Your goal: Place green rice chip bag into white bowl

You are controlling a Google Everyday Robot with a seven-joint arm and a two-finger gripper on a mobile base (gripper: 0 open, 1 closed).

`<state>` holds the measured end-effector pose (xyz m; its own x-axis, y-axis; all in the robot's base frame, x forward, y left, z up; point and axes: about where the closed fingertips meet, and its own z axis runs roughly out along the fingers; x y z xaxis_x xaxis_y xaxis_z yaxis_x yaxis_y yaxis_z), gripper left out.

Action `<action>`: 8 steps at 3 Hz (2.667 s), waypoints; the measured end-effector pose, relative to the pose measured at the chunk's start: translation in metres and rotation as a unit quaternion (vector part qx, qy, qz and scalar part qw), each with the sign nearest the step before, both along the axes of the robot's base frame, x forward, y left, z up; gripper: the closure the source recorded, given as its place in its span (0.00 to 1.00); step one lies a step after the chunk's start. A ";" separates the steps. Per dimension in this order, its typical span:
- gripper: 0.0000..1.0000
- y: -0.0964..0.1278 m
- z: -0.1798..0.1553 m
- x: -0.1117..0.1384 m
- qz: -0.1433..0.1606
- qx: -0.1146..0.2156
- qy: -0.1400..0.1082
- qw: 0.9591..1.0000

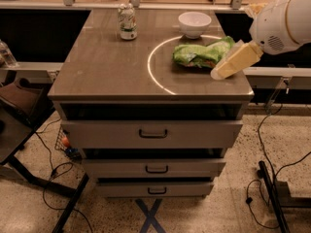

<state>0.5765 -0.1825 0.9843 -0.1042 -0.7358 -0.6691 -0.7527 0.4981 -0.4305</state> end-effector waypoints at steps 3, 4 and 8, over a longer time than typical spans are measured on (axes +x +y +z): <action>0.00 0.007 -0.014 0.049 0.018 -0.036 -0.038 0.998; 0.00 0.007 -0.036 0.090 0.041 -0.067 -0.053 0.996; 0.88 -0.012 -0.094 0.150 0.068 -0.191 -0.039 0.978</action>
Offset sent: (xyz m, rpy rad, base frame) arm 0.0181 0.0032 -0.0073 -0.0490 -0.0345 0.0146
